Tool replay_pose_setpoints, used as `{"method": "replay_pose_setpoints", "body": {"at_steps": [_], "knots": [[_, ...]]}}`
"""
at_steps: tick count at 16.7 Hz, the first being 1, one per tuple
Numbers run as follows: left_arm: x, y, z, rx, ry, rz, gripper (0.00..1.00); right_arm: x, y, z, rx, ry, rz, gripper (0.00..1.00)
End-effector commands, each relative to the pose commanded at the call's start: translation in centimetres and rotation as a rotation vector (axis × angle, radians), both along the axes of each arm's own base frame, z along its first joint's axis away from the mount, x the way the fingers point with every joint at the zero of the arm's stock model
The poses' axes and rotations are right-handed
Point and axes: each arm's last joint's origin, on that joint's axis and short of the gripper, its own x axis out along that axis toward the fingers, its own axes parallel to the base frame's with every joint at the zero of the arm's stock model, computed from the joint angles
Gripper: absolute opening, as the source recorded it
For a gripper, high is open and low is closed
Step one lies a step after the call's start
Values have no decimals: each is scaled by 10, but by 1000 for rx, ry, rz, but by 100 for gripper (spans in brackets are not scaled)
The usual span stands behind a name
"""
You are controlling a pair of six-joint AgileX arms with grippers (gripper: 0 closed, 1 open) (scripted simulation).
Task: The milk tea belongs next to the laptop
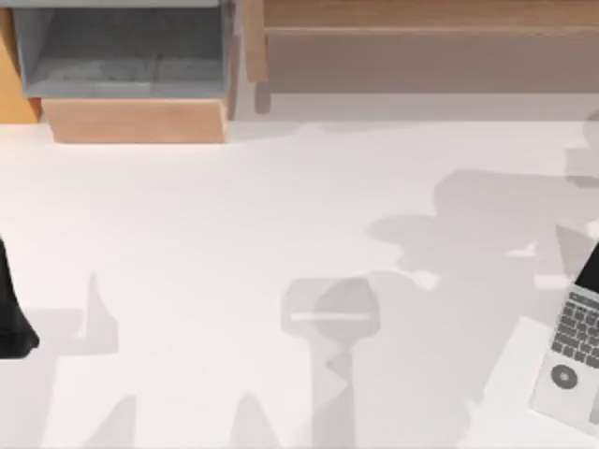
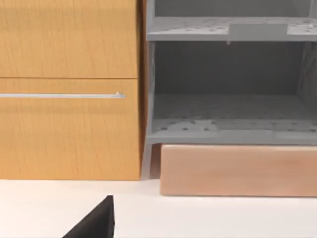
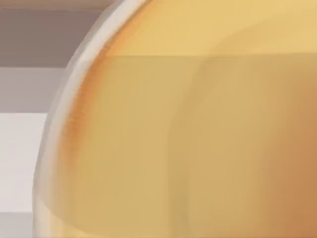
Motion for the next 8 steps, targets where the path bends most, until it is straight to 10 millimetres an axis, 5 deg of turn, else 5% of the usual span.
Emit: {"method": "replay_pose_setpoints", "body": {"at_steps": [4, 8], "knots": [[0, 0, 0, 0, 0, 0, 100, -68, -63, 14, -60, 18, -21, 0], [0, 0, 0, 0, 0, 0, 100, -139, -93, 8, -74, 66, -30, 0]]}}
